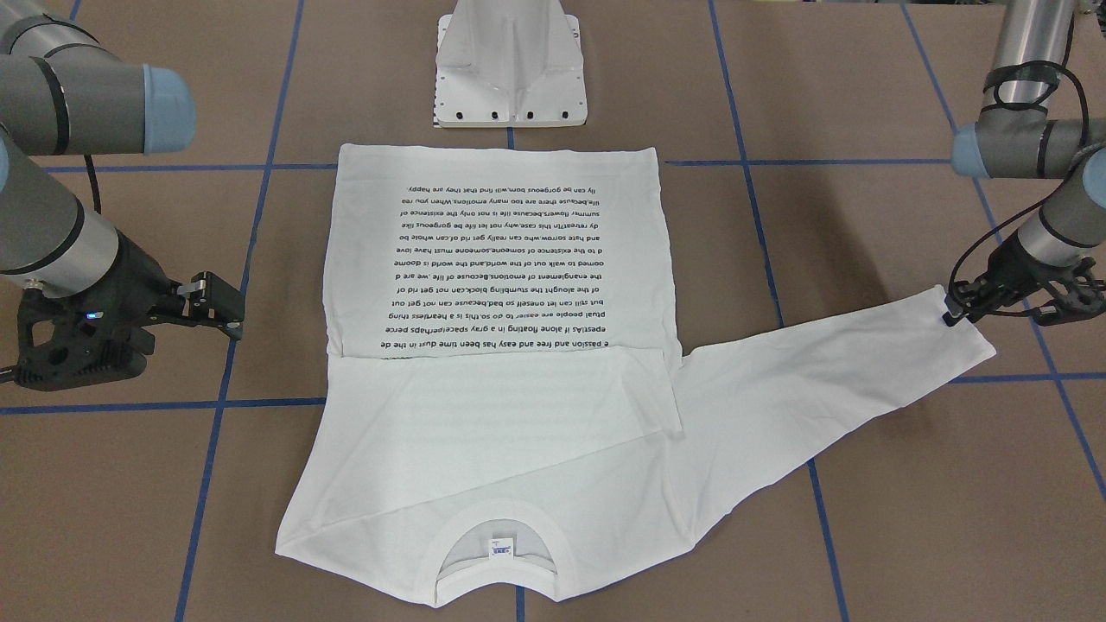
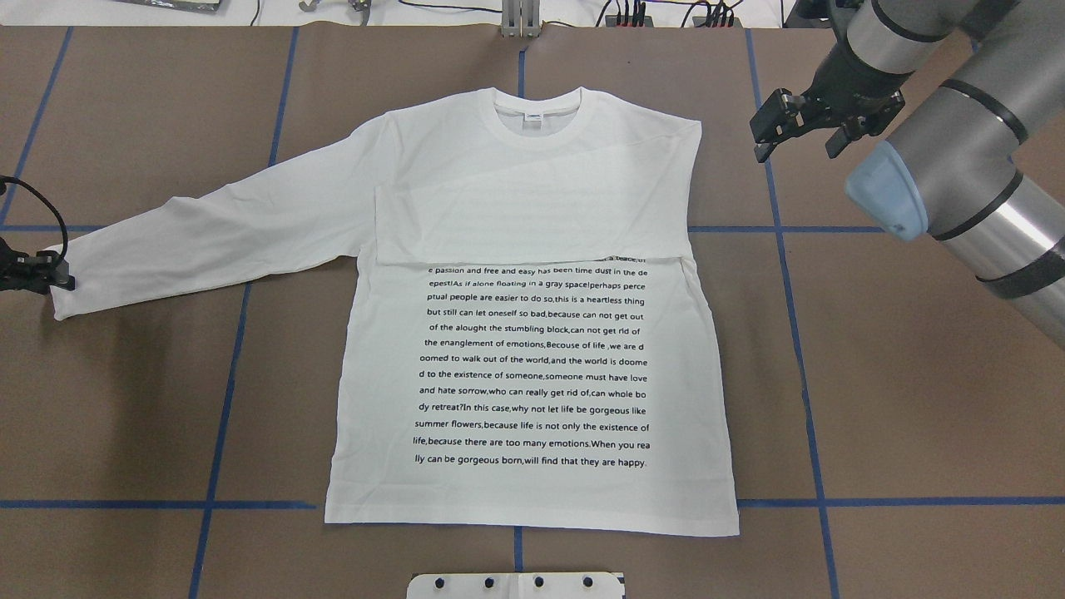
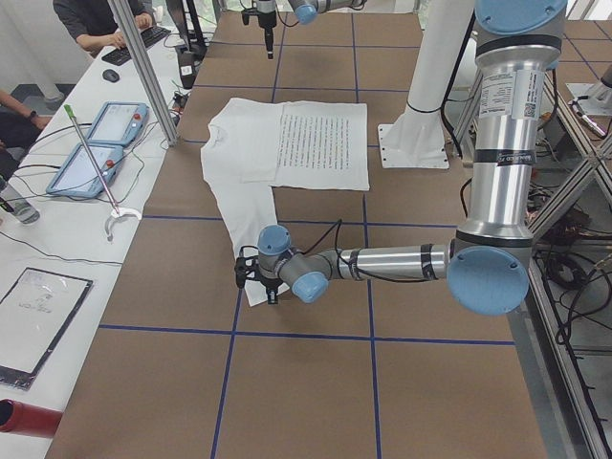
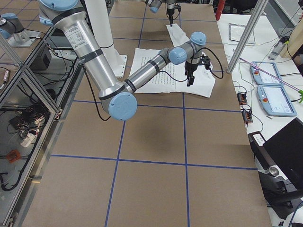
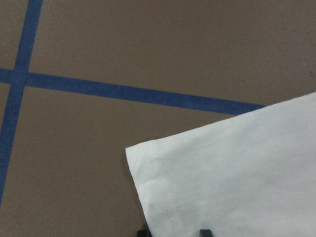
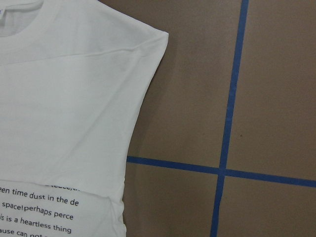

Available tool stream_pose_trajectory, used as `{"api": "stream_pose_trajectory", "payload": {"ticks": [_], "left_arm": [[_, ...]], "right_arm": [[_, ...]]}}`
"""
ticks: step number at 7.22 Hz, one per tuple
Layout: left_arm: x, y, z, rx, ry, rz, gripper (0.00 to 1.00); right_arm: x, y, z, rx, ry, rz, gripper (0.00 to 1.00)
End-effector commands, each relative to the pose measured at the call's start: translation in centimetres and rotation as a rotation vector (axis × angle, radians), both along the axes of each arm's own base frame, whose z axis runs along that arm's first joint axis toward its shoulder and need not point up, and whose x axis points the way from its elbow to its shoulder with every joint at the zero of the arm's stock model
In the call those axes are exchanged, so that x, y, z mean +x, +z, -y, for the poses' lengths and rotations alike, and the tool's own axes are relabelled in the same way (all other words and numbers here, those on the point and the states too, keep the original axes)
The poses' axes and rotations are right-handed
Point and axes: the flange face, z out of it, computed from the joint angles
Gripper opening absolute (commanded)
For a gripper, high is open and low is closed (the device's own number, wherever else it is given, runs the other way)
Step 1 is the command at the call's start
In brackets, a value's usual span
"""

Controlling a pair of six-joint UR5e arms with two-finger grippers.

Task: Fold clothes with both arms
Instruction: 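Grasp the sleeve cuff nearest the left gripper while right gripper waits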

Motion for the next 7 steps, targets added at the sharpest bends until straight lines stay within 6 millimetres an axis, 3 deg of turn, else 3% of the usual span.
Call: {"api": "stream_pose_trajectory", "payload": {"ticks": [1,2,4,6,7], "left_arm": [[0.0,0.0,0.0,-0.002,-0.006,0.002,0.34],[0.0,0.0,0.0,-0.003,-0.007,0.001,0.19],[0.1,-0.7,0.2,0.007,-0.007,-0.005,0.00],[0.2,-2.4,0.3,0.032,-0.006,-0.020,0.00],[0.0,-4.5,0.2,0.063,-0.006,-0.042,0.00]], "right_arm": [[0.0,0.0,0.0,0.000,0.000,0.000,1.00],[0.0,0.0,0.0,0.000,0.000,0.000,1.00],[0.5,0.0,0.2,-0.002,0.008,0.002,1.00],[0.7,0.4,0.2,-0.008,0.008,0.000,1.00],[1.2,0.9,0.1,-0.013,0.015,-0.003,1.00]]}}
